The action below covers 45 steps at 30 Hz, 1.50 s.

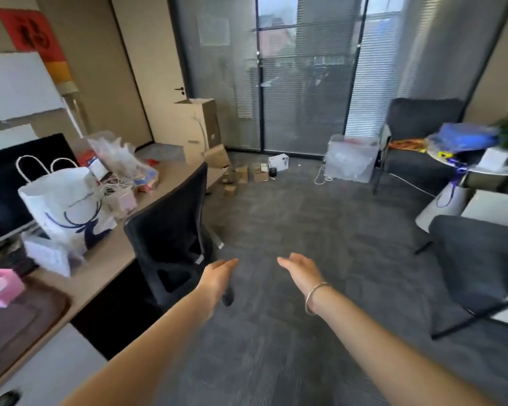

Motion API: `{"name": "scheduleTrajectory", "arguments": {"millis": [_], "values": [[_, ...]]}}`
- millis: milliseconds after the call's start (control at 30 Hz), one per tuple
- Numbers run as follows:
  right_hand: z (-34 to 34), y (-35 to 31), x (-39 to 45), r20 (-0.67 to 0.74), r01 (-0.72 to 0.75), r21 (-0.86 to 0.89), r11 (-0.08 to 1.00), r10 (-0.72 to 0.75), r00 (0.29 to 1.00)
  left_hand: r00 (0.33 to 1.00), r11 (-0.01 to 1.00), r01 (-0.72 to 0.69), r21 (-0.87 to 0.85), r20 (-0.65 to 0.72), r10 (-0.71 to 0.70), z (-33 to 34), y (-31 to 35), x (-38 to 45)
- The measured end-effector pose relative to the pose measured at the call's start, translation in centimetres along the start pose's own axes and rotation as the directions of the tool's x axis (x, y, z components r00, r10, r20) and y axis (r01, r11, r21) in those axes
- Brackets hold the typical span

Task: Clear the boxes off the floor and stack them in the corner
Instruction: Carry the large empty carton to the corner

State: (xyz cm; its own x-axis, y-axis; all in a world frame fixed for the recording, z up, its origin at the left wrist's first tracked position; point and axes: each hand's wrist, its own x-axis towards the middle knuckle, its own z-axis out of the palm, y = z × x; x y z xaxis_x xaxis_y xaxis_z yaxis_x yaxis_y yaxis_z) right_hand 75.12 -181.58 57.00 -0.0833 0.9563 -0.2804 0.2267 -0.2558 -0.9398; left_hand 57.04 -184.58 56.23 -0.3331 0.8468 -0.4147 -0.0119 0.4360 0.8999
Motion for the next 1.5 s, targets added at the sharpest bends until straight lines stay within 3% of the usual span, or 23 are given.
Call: {"name": "scheduleTrajectory", "arguments": {"millis": [167,567,867,1067,1300,1500], "values": [[-3.6,-1.2,13.5,-0.069,-0.042,-0.021,0.999,0.041,0.997,0.998,1.0,-0.02,-0.008,0.052,0.02,6.8,4.8,12.1],[-8.5,-11.7,43.3,0.037,-0.027,-0.145,0.989,0.033,0.999,0.999,0.998,0.026,-0.059,0.024,-0.025,15.8,18.4,36.7],[-6.1,-17.4,66.9,0.078,-0.044,-0.143,0.989,0.056,0.995,0.999,0.997,0.046,-0.055,-0.011,-0.046,17.9,27.1,57.9],[-3.9,-24.4,86.3,0.077,-0.015,-0.133,0.991,0.026,0.997,1.0,0.999,0.002,-0.038,-0.006,-0.002,18.0,38.5,74.0],[-1.4,-28.8,102.3,0.132,-0.003,-0.138,0.99,0.021,0.991,0.998,0.998,0.062,-0.011,-0.006,-0.062,18.7,45.1,88.3],[2.2,-32.1,120.3,0.202,0.032,-0.185,0.982,0.006,0.979,0.985,0.987,0.132,-0.091,-0.095,-0.141,19.3,49.6,104.5]]}}
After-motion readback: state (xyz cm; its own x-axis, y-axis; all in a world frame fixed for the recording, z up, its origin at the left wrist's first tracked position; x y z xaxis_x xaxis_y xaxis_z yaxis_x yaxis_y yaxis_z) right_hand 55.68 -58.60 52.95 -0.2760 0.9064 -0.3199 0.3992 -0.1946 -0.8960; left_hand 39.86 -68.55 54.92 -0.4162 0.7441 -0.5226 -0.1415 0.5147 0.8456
